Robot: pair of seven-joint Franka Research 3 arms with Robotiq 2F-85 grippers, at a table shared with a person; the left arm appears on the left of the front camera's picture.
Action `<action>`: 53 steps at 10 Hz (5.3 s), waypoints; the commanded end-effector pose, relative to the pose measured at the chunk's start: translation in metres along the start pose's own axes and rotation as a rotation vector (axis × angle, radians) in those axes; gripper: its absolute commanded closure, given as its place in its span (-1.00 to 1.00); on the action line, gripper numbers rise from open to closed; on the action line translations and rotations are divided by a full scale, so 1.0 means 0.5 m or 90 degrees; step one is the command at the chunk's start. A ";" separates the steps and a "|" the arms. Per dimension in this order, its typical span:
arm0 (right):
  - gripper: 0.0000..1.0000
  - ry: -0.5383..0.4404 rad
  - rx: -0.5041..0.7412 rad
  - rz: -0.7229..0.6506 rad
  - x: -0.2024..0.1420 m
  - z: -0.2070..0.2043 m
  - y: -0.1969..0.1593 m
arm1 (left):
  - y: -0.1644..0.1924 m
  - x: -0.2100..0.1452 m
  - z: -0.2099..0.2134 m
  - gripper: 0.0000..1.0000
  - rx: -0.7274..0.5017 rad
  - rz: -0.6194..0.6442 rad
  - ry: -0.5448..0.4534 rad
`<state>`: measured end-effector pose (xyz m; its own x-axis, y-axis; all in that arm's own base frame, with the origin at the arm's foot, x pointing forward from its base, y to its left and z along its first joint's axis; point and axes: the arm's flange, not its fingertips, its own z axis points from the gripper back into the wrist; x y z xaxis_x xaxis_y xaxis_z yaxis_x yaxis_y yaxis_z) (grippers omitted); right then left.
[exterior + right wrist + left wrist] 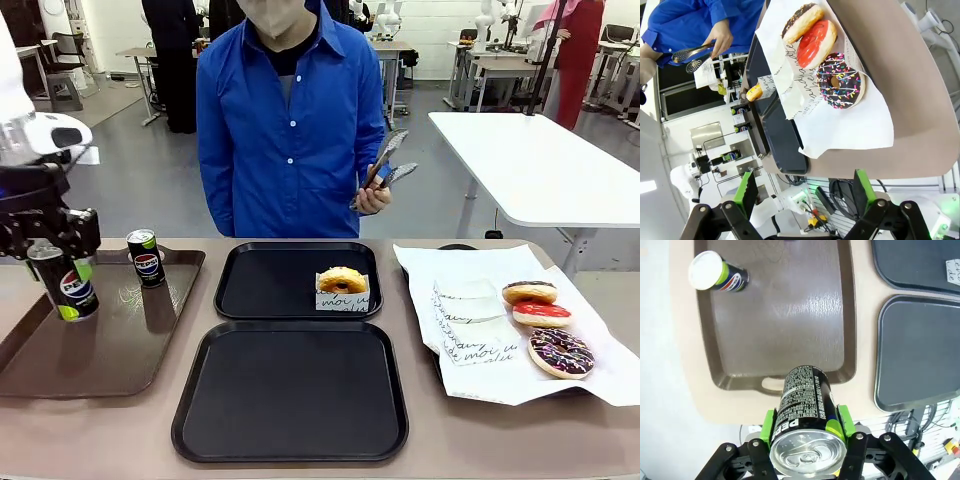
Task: Set up donuts and drinks on trays.
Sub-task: Pick up one Pepsi coke and place it on the Flat Tray.
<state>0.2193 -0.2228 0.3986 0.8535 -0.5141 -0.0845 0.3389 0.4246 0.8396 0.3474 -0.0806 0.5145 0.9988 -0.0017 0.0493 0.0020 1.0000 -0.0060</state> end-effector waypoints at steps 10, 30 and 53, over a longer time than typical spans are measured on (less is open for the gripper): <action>-1.00 0.001 0.009 0.001 0.000 0.000 0.000 | -0.146 0.110 0.002 -0.17 0.020 -0.040 -0.023; -1.00 0.001 0.009 0.001 0.000 0.000 0.000 | 0.028 -0.073 0.048 -0.17 -0.020 -0.173 -0.038; -1.00 0.001 0.009 0.001 0.000 0.000 0.000 | -0.170 0.121 -0.053 -0.17 -0.043 -0.197 0.013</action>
<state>0.2190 -0.2231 0.3984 0.8527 -0.5153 -0.0863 0.3414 0.4245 0.8386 0.4062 -0.1630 0.4877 0.9475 -0.3192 0.0204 0.3198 0.9456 -0.0602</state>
